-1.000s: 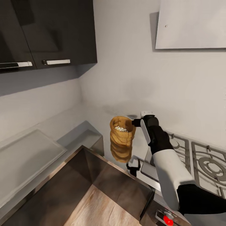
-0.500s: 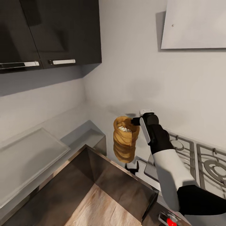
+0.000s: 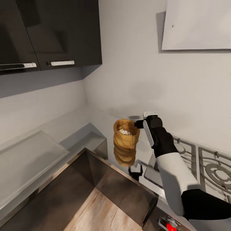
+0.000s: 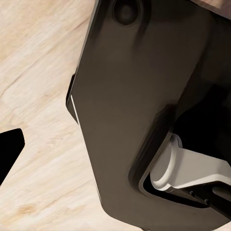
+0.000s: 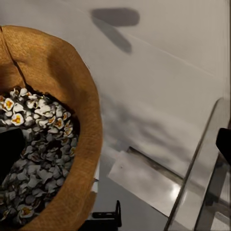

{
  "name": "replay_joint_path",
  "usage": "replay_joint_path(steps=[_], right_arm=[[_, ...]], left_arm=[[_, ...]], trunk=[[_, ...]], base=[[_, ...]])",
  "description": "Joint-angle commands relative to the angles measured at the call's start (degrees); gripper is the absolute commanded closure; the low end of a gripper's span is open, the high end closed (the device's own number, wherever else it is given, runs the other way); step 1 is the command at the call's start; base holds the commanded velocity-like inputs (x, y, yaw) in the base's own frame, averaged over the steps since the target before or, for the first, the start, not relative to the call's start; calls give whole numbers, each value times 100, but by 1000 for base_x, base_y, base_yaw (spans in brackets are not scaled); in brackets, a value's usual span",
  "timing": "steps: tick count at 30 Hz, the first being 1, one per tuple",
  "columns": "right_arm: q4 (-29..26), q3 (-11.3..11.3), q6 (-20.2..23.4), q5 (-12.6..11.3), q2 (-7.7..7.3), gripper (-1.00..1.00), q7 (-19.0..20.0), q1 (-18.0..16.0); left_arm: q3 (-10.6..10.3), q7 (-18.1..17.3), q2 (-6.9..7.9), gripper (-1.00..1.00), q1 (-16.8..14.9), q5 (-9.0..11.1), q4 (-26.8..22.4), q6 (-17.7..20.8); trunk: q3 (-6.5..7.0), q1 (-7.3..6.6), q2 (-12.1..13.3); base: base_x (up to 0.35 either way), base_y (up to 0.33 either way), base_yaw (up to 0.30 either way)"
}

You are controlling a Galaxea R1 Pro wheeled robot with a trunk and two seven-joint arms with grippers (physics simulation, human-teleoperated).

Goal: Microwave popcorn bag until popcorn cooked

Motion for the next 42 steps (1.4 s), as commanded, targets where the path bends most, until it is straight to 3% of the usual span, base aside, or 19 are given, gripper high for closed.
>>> replay_joint_path(steps=[1, 26, 32, 42], right_arm=[[-3, 6, 29, 12, -3, -100, -4, -5], [220, 15, -12, -96, 5, -100, 11, -4], [593, 15, -128, -90, 11, -100, 292, -4], [621, 7, -243, -85, -1, -100, 650, -4]], left_arm=[[8, 2, -1, -100, -1, 18, -3, -15], [5, 2, 0, -100, -1, 17, -3, -14], [3, 2, -1, -100, -1, 18, -3, -15], [6, 2, -5, -100, -1, 7, -3, -10]], trunk=[[-9, 2, -8], [-9, 2, -8], [-9, 2, -8], [-9, 2, -8]], base=[[0, -56, 0], [24, -17, 0], [2, -2, 0], [7, 0, 0]])
